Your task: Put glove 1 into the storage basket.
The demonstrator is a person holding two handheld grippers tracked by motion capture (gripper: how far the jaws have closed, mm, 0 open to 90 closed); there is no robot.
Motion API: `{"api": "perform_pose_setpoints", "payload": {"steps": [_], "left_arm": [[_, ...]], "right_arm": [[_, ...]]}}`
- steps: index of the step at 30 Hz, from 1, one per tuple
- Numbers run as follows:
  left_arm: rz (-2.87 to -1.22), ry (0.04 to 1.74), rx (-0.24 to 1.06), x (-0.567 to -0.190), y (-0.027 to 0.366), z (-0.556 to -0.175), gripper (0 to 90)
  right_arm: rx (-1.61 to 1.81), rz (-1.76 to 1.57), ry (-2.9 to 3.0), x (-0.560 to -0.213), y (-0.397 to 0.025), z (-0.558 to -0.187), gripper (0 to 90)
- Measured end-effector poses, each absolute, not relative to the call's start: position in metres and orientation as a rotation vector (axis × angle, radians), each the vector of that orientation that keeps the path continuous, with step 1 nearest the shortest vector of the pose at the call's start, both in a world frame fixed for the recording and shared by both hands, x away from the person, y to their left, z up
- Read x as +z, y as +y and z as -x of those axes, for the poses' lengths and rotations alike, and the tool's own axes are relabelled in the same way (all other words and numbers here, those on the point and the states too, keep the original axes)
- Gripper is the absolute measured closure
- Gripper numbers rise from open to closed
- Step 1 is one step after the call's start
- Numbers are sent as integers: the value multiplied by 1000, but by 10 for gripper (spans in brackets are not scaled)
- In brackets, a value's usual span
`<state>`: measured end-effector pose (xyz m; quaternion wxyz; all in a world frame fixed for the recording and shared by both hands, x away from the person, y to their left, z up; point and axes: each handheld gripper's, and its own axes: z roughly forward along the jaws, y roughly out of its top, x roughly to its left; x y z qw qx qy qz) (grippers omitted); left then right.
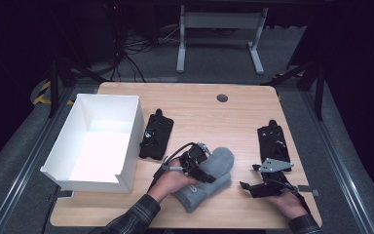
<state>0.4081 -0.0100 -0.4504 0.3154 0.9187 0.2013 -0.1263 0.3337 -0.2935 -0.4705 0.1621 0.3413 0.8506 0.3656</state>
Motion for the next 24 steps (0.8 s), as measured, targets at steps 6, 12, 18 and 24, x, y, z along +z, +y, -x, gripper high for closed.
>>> {"api": "perform_pose_setpoints", "payload": {"steps": [6, 12, 18, 24], "left_arm": [[-2418, 535, -354, -449, -10, -408, 614], [-2407, 524, -348, -444, -7, -407, 685], [-2376, 547, -356, -434, 0, -407, 703], [-2338, 542, -322, -419, 10, -408, 704]], "right_arm": [[1043, -974, 2427, -471, -294, -334, 159], [1044, -975, 2427, -470, -293, -334, 159], [1044, -977, 2427, -470, -293, -334, 159], [1044, -977, 2427, -470, -293, -334, 159]]}}
